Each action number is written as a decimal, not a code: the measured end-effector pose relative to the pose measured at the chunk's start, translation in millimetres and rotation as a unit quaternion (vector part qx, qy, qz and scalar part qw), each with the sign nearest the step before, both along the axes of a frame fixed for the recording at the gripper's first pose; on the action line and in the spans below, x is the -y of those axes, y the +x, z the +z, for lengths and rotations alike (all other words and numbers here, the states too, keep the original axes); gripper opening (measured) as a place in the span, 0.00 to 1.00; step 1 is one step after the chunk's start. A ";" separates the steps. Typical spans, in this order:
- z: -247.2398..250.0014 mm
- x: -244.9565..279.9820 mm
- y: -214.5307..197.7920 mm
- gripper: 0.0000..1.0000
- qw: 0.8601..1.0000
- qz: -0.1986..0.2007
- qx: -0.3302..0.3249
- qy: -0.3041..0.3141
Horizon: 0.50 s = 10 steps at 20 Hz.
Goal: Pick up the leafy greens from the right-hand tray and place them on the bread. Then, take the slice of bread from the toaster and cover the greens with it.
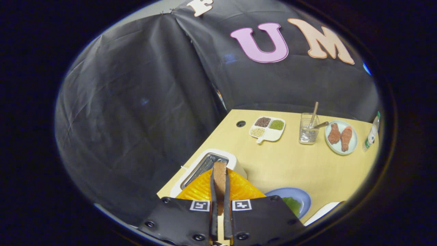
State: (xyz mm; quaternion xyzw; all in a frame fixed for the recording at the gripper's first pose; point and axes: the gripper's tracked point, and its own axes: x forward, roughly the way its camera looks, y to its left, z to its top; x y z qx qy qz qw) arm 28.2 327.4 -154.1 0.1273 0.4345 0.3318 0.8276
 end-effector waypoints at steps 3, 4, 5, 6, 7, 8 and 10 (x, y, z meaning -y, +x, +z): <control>-14.9 21.8 -1.6 0.10 1.000 -0.002 0.003 -0.019; -19.6 26.3 -7.2 0.10 1.000 -0.004 -0.002 -0.020; -26.2 33.6 -7.3 0.10 1.000 -0.008 -0.007 -0.024; -32.7 39.9 -10.3 0.10 0.999 -0.011 -0.013 -0.028; -38.2 45.6 -12.1 0.10 0.999 -0.015 -0.020 -0.029; -44.5 49.9 -14.4 0.10 0.999 -0.018 -0.025 -0.030; -55.1 58.7 -17.1 0.10 0.999 -0.024 -0.034 -0.029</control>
